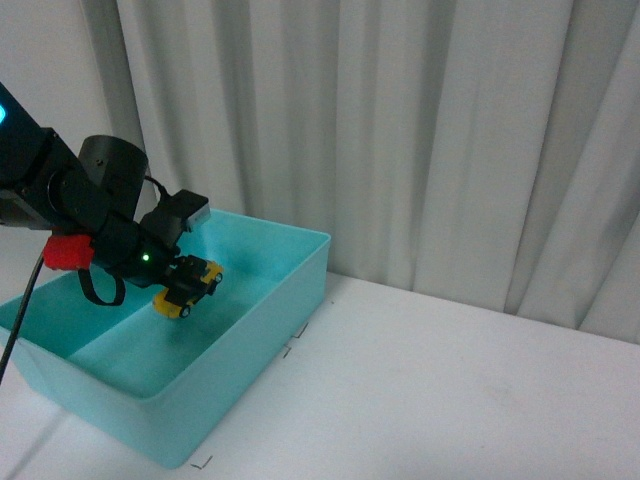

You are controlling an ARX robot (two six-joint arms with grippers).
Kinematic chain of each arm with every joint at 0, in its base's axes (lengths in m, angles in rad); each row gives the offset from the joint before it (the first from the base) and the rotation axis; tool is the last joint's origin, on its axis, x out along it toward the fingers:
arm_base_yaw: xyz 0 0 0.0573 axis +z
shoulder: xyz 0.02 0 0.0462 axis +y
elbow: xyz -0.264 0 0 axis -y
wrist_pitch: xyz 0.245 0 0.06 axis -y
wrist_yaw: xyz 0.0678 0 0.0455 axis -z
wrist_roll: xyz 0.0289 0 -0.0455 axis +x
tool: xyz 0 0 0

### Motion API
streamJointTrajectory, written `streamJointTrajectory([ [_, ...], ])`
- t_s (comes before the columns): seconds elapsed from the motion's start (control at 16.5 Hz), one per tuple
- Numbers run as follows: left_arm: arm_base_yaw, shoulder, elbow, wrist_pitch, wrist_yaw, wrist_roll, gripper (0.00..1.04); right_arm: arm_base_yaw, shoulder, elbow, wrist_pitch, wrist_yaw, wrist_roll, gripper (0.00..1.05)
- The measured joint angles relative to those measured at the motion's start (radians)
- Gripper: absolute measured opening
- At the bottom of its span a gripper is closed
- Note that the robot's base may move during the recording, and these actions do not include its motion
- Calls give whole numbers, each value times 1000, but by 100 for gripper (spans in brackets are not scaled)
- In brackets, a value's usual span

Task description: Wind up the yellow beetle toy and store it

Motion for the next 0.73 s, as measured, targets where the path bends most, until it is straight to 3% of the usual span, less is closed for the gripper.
streamJointTrajectory([
  [0.3, 8, 3, 24, -46, 64, -53, 95, 0, 0, 0, 0, 0, 0, 98],
  [0.36, 7, -24, 16, -34, 82, -59, 100, 0, 0, 0, 0, 0, 0, 98],
  [0.61, 25, -313, -90, 39, 216, -126, 98, 0, 0, 0, 0, 0, 0, 98],
  [0.67, 29, -402, -182, 148, 250, -155, 96, 0, 0, 0, 0, 0, 0, 98],
  [0.73, 16, -493, -328, 402, 233, -227, 86, 0, 0, 0, 0, 0, 0, 98],
])
